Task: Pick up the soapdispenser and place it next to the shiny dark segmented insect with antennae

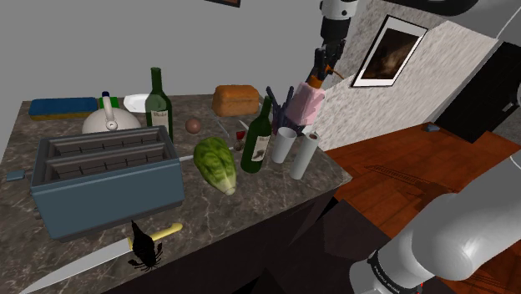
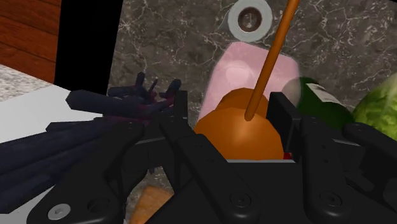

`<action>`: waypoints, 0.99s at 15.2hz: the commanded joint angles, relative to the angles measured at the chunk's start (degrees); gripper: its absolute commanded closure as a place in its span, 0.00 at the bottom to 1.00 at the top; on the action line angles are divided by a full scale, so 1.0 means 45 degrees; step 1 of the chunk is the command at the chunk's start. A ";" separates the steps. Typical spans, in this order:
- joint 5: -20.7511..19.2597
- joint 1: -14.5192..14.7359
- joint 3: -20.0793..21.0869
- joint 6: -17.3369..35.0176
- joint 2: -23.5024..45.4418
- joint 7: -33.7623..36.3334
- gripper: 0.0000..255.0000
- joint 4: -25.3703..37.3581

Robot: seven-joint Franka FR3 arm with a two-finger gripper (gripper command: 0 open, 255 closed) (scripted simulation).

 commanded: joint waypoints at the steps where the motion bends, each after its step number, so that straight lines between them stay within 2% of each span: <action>1: 0.0081 0.0279 0.0334 0.0140 -0.0199 0.0691 1.00 -0.0505; 8: 0.0453 0.1199 0.1482 0.0411 -0.0376 0.2884 1.00 -0.1457; 15: 0.0808 0.2123 0.2639 0.0647 0.0104 0.5059 1.00 -0.1669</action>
